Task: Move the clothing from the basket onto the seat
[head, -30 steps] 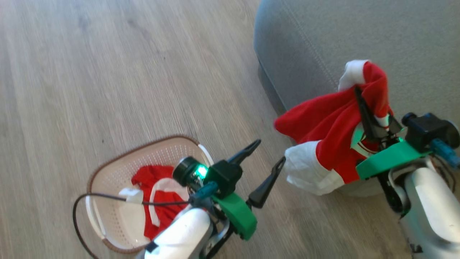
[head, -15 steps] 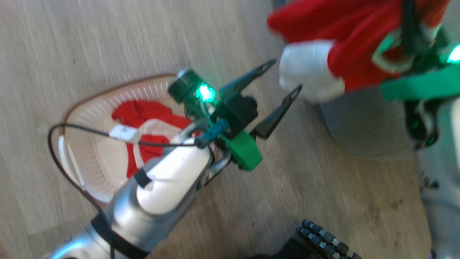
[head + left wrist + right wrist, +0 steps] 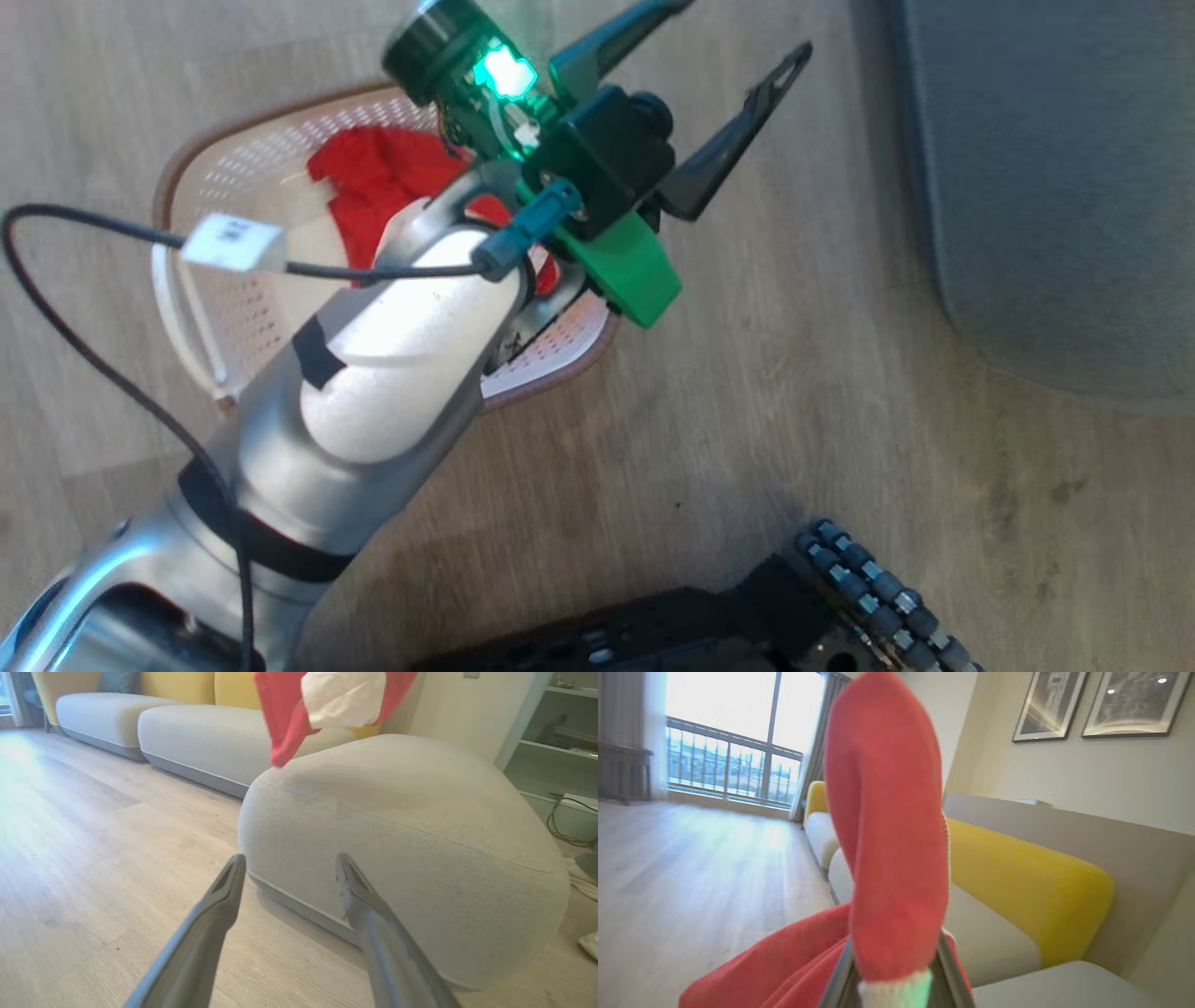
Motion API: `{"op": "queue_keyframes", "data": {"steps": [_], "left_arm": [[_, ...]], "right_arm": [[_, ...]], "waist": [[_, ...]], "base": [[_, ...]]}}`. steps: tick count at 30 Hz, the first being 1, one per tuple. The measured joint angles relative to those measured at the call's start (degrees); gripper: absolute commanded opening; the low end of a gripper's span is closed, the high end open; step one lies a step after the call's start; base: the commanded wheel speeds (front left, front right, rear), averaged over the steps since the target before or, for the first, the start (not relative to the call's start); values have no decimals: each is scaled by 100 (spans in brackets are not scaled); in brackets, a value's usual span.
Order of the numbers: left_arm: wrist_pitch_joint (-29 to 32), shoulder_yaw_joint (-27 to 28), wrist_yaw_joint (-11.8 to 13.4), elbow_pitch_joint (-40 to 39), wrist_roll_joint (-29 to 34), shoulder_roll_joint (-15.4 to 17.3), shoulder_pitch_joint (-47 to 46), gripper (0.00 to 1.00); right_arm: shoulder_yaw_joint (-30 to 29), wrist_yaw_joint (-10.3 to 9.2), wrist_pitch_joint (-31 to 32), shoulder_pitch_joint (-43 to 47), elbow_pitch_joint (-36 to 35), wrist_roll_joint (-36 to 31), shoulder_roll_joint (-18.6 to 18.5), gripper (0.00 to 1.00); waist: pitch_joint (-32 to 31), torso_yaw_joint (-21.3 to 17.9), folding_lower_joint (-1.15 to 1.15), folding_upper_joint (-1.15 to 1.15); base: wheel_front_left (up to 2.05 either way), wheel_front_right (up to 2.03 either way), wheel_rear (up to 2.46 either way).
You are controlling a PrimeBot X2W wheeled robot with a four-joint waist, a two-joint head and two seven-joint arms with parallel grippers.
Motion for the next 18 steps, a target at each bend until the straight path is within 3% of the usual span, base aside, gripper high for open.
{"op": "queue_keyframes", "data": {"steps": [3, 8, 10, 13, 14, 15, 16, 17, 18], "left_arm": [[-16, 56, 55, -65, -16, 11, -14, 100], [-13, 60, 99, -202, -20, 134, 40, 100], [10, 56, 107, -270, -45, 191, 99, 100], [60, 57, 176, -319, -59, 285, 217, 100], [62, 59, 207, -322, -59, 323, 269, 100], [68, 65, 240, -322, -59, 361, 327, 100], [85, 70, 256, -316, -60, 402, 381, 100], [85, 78, 281, -311, -77, 444, 438, 100], [83, 85, 299, -301, -108, 472, 488, 100]], "right_arm": [[-311, -1, 147, -138, 388, -264, -427, 0], [-642, 0, 149, 114, 1125, -426, -386, 0], [-811, -1, 2, 312, 1463, -455, -243, 0], [-886, -1, -331, 641, 1981, -475, 335, 0], [-853, 0, -466, 726, 2132, -474, 575, 9], [-835, 0, -567, 775, 2270, -442, 804, 31], [-808, 0, -639, 779, 2388, -358, 991, 60], [-739, 0, -727, 774, 2451, -300, 1098, 100], [-668, 0, -797, 764, 2485, -272, 1131, 100]], "waist": [[196, 144, 1, 0], [444, 282, 1, 0], [579, 325, 1, 0], [779, 363, 1, 0], [828, 369, 2, -1], [860, 369, 2, 0], [870, 356, 2, -1], [861, 337, 2, 0], [834, 316, 2, 0]], "base": [[0, 0, 0], [0, 0, 0], [0, 0, 0], [0, 0, 0], [0, 0, 0], [0, 0, 0], [0, 0, 0], [0, 0, 0], [0, 0, 0]]}}
